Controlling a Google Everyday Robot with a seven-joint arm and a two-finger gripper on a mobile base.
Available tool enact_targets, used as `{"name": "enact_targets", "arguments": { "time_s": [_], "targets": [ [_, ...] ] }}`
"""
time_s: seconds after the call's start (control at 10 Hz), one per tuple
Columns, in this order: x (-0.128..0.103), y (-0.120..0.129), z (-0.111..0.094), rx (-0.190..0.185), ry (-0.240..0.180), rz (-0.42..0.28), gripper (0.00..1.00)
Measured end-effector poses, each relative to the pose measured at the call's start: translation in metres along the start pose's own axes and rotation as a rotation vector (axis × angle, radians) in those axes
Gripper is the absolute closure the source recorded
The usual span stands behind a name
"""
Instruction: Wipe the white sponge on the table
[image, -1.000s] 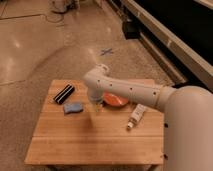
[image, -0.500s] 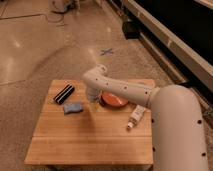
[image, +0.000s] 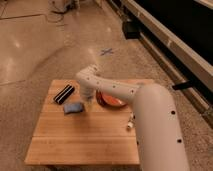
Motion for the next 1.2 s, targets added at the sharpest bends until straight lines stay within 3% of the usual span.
{"name": "enact_targets", "arguments": {
  "time_s": [0.7, 1.2],
  "targets": [
    [-0.026, -0.033, 0.02, -0.053, 0.001, -0.049, 0.38],
    [-0.03, -0.029, 0.025, -0.079, -0.007, -0.056, 0.87]
  ]
}}
